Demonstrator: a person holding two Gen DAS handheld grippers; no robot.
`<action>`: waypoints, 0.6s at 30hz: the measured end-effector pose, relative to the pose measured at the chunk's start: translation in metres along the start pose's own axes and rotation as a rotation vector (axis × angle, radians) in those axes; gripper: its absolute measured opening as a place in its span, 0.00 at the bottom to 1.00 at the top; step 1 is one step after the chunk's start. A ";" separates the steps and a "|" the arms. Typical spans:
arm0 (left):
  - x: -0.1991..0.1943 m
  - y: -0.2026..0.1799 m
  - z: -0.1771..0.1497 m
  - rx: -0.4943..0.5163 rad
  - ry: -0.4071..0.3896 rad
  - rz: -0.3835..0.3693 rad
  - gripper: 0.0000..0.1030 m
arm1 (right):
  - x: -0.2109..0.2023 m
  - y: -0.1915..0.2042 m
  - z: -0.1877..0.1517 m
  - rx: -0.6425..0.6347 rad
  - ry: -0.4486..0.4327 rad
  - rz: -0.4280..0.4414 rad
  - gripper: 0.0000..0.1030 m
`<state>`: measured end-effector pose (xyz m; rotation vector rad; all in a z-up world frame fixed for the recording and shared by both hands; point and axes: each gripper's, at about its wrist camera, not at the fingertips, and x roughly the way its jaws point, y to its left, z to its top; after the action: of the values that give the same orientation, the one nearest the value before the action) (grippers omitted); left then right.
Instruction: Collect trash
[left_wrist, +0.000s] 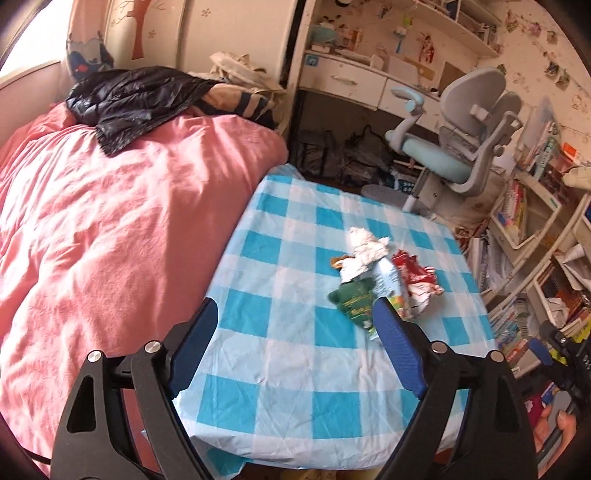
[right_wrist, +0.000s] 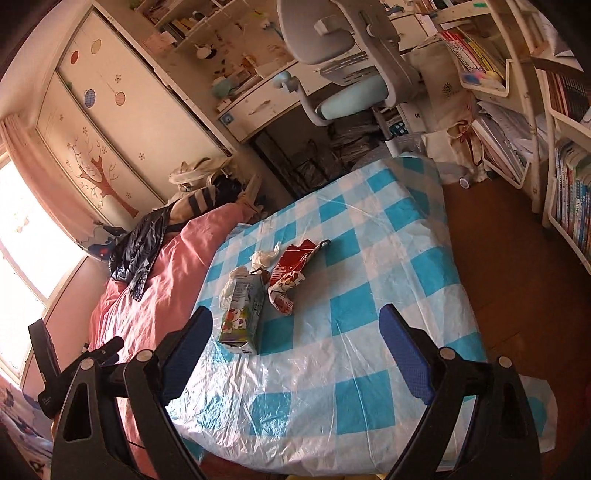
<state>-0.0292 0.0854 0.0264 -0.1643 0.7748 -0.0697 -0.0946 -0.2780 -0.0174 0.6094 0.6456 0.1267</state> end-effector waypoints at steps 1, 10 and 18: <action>0.003 0.001 0.000 -0.001 0.012 0.010 0.80 | 0.002 0.001 0.000 -0.008 0.003 -0.002 0.85; 0.004 -0.015 -0.007 0.070 0.007 0.023 0.85 | 0.011 0.017 -0.005 -0.122 0.042 -0.039 0.85; 0.006 -0.022 -0.009 0.089 0.021 0.023 0.86 | 0.007 0.013 -0.004 -0.109 0.035 -0.045 0.85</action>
<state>-0.0312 0.0622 0.0196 -0.0700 0.7933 -0.0843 -0.0903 -0.2629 -0.0166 0.4880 0.6812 0.1302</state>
